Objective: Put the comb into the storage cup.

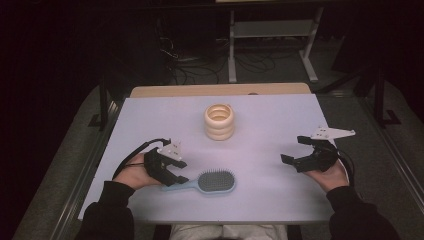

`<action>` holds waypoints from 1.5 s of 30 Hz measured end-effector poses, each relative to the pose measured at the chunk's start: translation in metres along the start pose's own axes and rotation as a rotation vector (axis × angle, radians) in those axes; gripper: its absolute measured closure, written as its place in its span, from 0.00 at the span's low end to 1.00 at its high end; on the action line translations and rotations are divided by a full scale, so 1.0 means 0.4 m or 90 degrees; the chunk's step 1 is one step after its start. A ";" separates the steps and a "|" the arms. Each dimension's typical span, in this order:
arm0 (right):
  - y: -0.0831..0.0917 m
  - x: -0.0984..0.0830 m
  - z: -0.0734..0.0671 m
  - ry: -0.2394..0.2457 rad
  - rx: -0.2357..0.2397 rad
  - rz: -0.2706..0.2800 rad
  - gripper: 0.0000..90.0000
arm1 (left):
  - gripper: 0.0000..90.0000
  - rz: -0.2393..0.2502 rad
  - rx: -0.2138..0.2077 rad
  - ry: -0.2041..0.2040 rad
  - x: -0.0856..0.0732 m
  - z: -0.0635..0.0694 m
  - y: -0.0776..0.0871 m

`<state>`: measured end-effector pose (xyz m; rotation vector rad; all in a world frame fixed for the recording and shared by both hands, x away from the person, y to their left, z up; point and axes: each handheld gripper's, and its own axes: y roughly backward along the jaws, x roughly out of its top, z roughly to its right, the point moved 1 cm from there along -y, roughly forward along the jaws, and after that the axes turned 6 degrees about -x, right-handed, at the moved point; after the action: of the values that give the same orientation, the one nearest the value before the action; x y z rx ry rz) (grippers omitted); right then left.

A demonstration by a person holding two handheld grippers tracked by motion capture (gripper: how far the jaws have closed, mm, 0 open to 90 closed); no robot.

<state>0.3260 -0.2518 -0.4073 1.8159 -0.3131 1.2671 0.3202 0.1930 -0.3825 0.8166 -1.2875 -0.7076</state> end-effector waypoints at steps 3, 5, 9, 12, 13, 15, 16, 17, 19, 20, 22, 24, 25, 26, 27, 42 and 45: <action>-0.001 0.000 -0.001 0.000 0.001 -0.001 0.00 | 0.41 -0.008 0.012 0.002 0.003 -0.001 -0.010; -0.001 0.000 0.000 0.000 0.001 -0.001 0.00 | 0.37 -0.014 0.008 0.005 0.006 -0.002 -0.019; -0.004 -0.001 -0.001 0.002 0.004 -0.005 0.00 | 0.26 -0.024 -0.003 0.005 0.010 -0.003 -0.034; -0.005 -0.001 -0.002 0.004 0.006 -0.008 0.00 | 0.12 -0.034 0.003 -0.005 0.015 0.000 -0.044; -0.005 -0.001 -0.002 0.004 0.006 -0.008 0.00 | 0.12 -0.036 0.009 0.000 0.016 0.000 -0.048; -0.004 -0.001 -0.001 0.003 0.006 -0.007 0.00 | 0.03 -0.048 0.014 0.006 0.016 -0.003 -0.059; -0.004 -0.001 -0.001 0.003 0.006 -0.007 0.00 | 0.01 -0.048 0.014 0.006 0.016 -0.003 -0.059; -0.004 -0.001 -0.001 0.004 0.006 -0.007 0.00 | 0.00 -0.048 0.015 0.007 0.016 -0.003 -0.062; -0.004 -0.001 -0.002 0.004 0.006 -0.007 0.00 | 0.00 -0.051 0.010 0.003 0.016 -0.005 -0.068; -0.004 -0.001 -0.002 0.004 0.006 -0.007 0.00 | 0.00 -0.049 0.005 0.004 0.015 -0.005 -0.071; -0.004 -0.001 -0.002 0.004 0.007 -0.008 0.00 | 0.00 -0.053 0.000 0.005 0.014 -0.005 -0.079; -0.004 -0.001 -0.002 0.004 0.006 -0.008 0.00 | 0.00 -0.069 -0.001 0.002 0.014 -0.004 -0.091; -0.004 -0.001 -0.002 0.003 0.006 -0.008 0.00 | 0.00 -0.075 -0.003 0.000 0.014 -0.003 -0.097; -0.004 -0.001 -0.002 0.003 0.006 -0.008 0.00 | 0.00 -0.080 -0.006 -0.002 0.015 -0.002 -0.102; -0.004 -0.001 -0.002 0.004 0.006 -0.008 0.00 | 0.00 -0.083 -0.008 -0.003 0.016 -0.001 -0.107; -0.005 -0.001 -0.002 0.006 0.007 -0.007 0.00 | 0.20 -0.129 -0.025 -0.029 0.016 0.001 -0.146; -0.005 -0.001 -0.002 0.006 0.007 -0.008 0.00 | 0.33 -0.132 -0.025 -0.036 0.016 0.002 -0.146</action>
<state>0.3266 -0.2501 -0.4084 1.8179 -0.2900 1.2707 0.3200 0.1558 -0.4280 0.9114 -1.2456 -0.9242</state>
